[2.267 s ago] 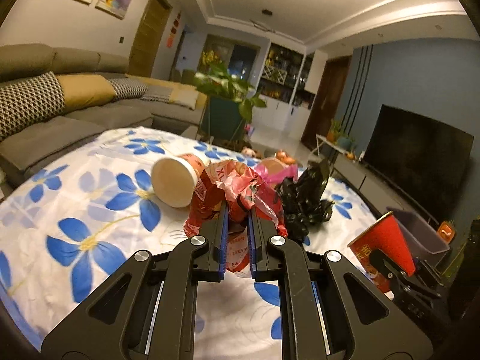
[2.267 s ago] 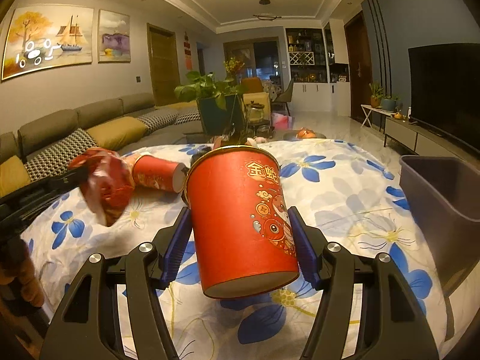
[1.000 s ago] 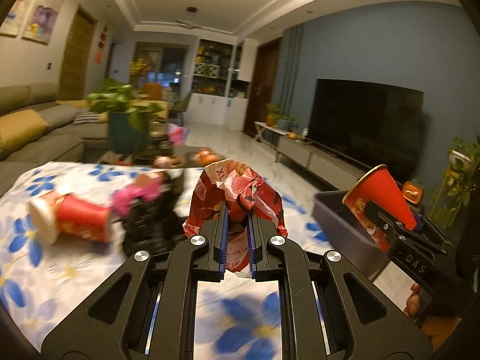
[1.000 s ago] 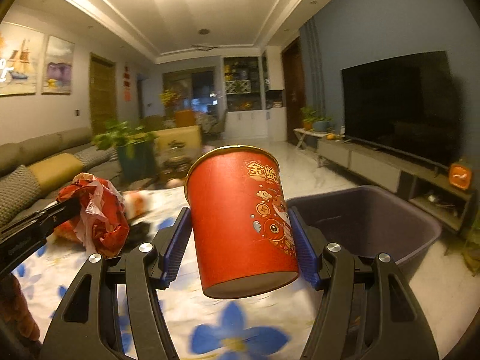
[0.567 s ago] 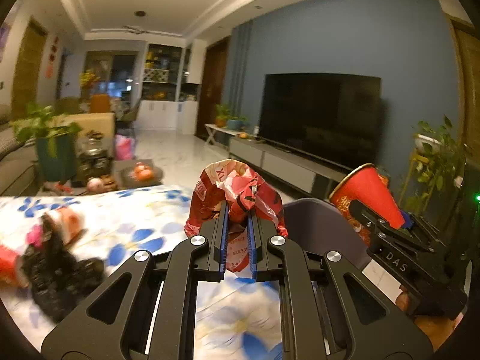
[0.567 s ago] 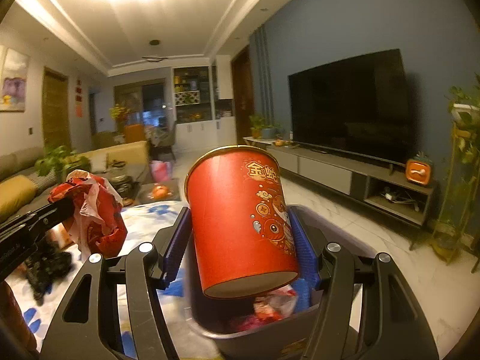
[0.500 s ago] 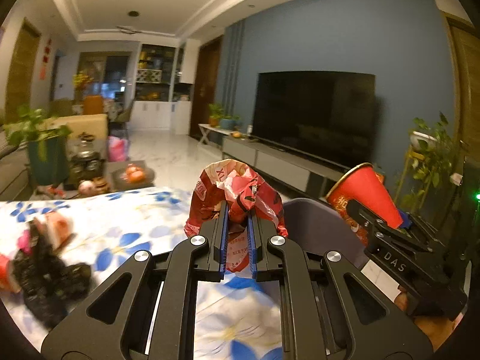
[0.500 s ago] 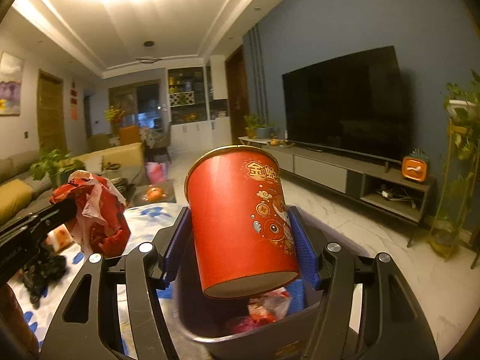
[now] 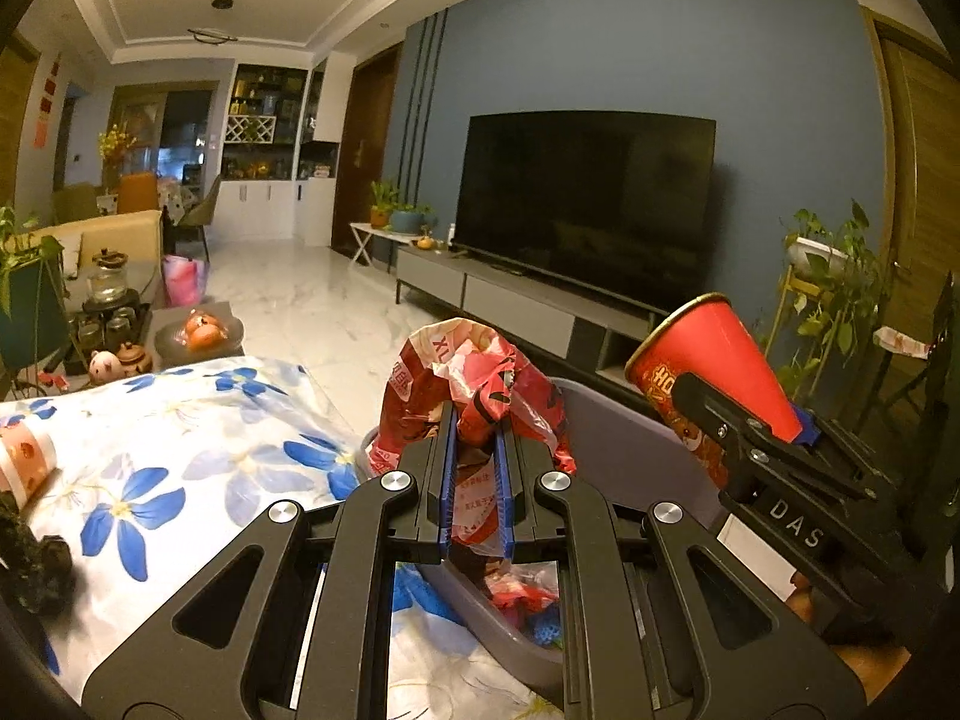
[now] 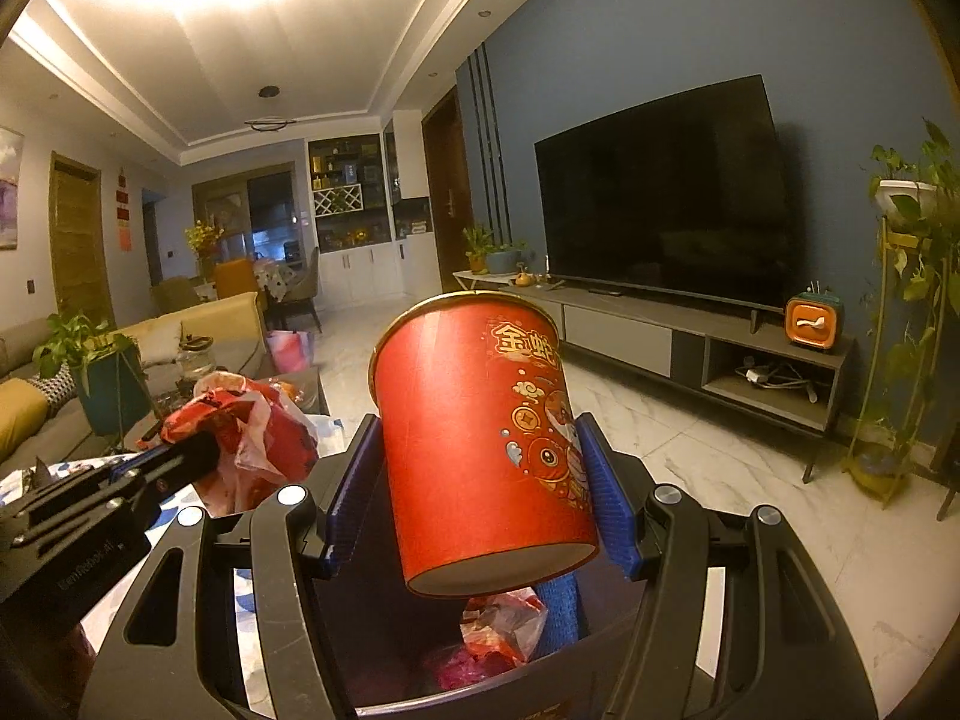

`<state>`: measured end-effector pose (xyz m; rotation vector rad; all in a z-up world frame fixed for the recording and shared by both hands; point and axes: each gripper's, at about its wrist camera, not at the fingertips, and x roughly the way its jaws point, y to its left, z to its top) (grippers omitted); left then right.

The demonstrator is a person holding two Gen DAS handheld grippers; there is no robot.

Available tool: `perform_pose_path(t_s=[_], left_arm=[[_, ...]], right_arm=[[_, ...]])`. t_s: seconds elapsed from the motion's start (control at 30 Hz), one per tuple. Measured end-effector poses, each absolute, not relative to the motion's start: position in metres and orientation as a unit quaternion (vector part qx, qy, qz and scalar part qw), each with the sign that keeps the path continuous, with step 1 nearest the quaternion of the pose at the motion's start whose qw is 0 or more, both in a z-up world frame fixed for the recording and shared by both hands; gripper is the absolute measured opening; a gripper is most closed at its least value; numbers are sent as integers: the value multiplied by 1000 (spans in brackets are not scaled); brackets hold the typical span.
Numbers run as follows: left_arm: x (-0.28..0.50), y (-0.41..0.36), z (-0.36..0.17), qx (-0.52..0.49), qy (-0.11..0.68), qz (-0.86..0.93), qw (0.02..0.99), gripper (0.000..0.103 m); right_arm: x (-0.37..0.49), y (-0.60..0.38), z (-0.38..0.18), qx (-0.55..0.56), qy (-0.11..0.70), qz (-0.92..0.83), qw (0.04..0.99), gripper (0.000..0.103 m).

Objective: Collect trash
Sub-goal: 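Carry the red wrapper and red cup over the grey bin and release both, then move both open tools back from the bin to the black bag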

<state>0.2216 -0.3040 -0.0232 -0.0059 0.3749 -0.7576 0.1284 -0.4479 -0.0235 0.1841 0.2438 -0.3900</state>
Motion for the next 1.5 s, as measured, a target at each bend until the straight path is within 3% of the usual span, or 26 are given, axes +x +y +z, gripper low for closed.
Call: perform_pose_path(t_s=[0.6, 0.67, 0.7, 0.73, 0.77, 1.03, 1.5], left_arm=[[233, -327, -38, -4, 200, -387, 900, 13], [237, -328, -41, -4, 209, -392, 896, 21], [239, -328, -43, -3, 213, -387, 897, 32], [240, -327, -44, -3, 212, -383, 899, 50], [240, -325, -45, -7, 210, -383, 900, 56], [235, -290, -41, -33, 196, -336, 921, 81], [194, -173, -45, -13, 174, -162, 971, 88]], right_arm=[[137, -461, -21, 108, 113, -180, 971, 66], [137, -464, -22, 113, 111, -178, 971, 71], [137, -465, -22, 116, 109, -178, 971, 73], [136, -467, -22, 120, 106, -178, 971, 77], [135, -468, -21, 124, 104, -177, 971, 80], [122, -463, -16, 117, 98, -178, 972, 80], [113, -394, -26, 98, 107, -126, 981, 82]])
